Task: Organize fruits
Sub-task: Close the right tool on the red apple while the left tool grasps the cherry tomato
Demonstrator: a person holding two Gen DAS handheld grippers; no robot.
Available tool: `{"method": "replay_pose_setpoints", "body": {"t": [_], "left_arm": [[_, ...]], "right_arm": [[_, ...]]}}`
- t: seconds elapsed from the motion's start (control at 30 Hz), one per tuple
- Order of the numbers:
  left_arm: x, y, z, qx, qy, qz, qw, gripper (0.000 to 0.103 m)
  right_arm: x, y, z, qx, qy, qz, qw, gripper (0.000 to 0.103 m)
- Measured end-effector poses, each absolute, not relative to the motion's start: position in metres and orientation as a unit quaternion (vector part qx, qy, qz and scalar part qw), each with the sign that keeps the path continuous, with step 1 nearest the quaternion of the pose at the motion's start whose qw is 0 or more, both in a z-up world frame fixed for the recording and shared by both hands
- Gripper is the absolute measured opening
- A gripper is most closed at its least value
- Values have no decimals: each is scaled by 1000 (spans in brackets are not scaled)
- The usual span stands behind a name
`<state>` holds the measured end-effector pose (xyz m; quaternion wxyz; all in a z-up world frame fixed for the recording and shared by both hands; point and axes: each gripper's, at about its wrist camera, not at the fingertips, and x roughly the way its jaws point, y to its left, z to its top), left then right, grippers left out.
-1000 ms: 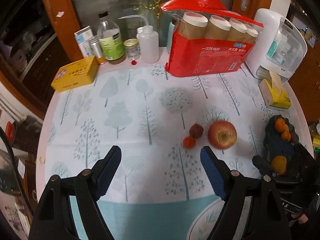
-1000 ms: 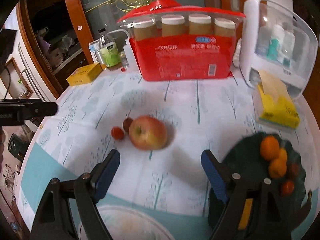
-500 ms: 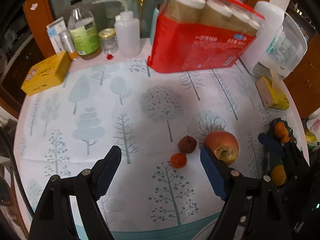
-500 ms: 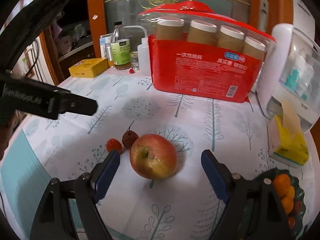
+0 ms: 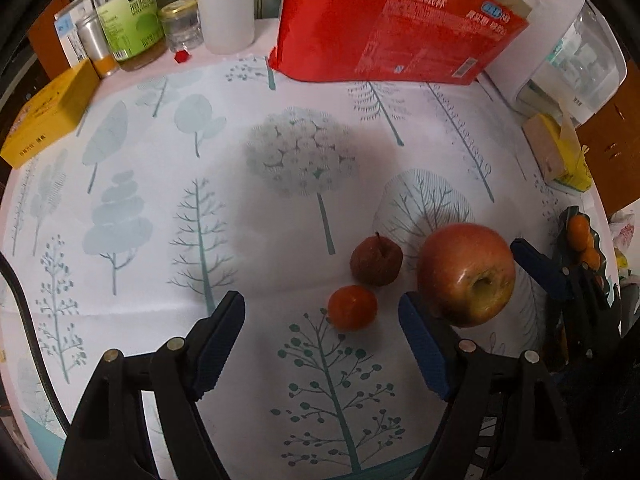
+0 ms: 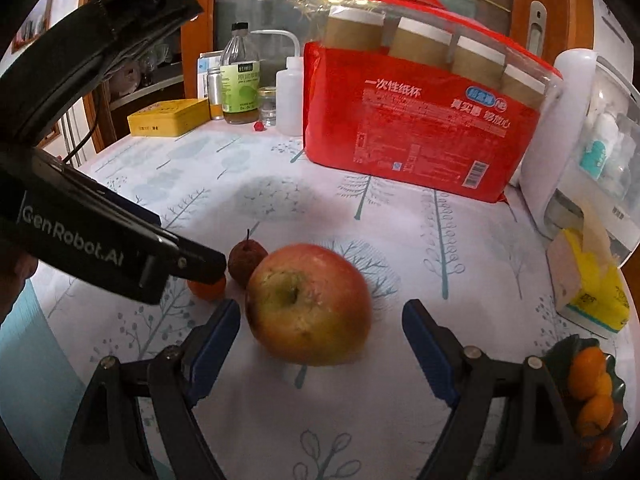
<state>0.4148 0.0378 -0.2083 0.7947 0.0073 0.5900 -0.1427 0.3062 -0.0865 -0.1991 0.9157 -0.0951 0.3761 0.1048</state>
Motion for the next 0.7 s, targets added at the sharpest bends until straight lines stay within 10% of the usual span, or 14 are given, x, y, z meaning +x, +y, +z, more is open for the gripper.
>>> {"method": "replay_pose_setpoints", "body": {"t": [0.7], "left_arm": [[416,33,-221,-30,586,-179,789,26]], "right_arm": [[311,-82,-205,-98,385,107,912,70]]}}
